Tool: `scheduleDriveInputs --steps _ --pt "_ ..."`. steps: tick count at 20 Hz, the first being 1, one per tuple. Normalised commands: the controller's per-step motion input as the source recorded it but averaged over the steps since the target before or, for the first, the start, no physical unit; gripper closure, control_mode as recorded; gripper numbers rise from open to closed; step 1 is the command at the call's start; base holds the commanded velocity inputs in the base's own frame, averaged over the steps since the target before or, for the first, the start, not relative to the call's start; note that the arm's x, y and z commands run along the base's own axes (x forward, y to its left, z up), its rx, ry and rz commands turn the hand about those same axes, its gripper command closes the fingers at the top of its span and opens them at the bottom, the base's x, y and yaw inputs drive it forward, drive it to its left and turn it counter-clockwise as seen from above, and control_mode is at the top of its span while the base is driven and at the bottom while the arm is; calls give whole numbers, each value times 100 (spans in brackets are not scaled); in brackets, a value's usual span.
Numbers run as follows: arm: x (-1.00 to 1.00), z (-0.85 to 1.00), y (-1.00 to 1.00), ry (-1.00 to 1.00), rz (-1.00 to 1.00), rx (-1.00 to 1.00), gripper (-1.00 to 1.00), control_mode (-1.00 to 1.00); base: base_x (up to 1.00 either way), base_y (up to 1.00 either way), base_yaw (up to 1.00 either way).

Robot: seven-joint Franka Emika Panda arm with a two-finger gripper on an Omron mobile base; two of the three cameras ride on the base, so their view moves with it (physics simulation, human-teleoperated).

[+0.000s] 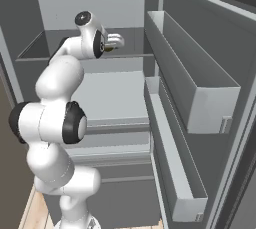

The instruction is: Retrieve the kiwi and banana from the fridge and place them into the bowl on the dining table.

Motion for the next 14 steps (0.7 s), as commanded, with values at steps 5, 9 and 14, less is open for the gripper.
scheduleDriveInputs --steps 5,9,14 --pt "14 -7 0 0 0 -1 100 -100 0 0 0" --pt "6 -14 -9 0 0 0 100 -100 0 0 0" --pt "2 -15 -11 -2 0 0 100 -100 0 0 0"
